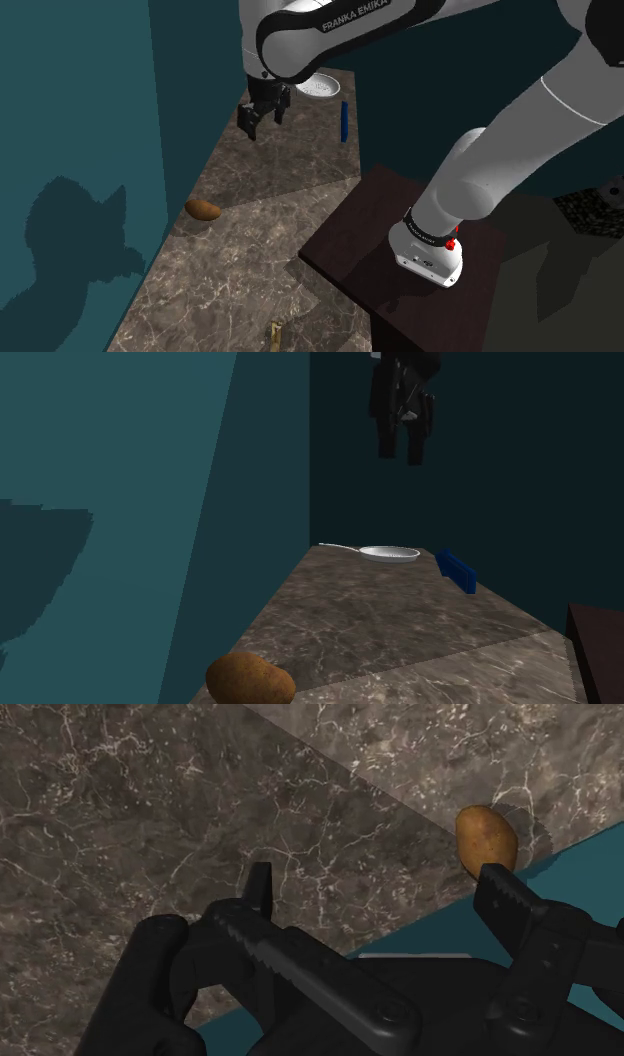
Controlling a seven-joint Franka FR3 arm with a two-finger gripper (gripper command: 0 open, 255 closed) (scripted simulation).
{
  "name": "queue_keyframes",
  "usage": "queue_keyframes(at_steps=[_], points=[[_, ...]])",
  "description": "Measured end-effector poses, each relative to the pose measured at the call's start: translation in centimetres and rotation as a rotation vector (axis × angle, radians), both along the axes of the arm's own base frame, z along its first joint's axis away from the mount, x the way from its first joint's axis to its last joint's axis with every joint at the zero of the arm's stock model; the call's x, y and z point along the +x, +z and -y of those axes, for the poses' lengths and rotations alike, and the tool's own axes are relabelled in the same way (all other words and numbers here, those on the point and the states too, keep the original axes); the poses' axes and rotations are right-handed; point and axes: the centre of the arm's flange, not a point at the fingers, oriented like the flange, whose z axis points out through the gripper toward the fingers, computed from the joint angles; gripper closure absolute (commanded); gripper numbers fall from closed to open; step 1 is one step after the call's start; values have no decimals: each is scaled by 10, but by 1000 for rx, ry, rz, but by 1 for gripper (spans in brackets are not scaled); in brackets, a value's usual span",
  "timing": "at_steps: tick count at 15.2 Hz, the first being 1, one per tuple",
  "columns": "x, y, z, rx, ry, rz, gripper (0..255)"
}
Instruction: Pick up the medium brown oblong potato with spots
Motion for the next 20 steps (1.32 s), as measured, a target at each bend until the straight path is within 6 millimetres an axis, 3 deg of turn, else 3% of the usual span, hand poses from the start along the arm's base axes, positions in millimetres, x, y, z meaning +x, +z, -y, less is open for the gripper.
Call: queue_keyframes(at_steps=[20], points=[[114, -192, -157, -37, 4, -53, 0]])
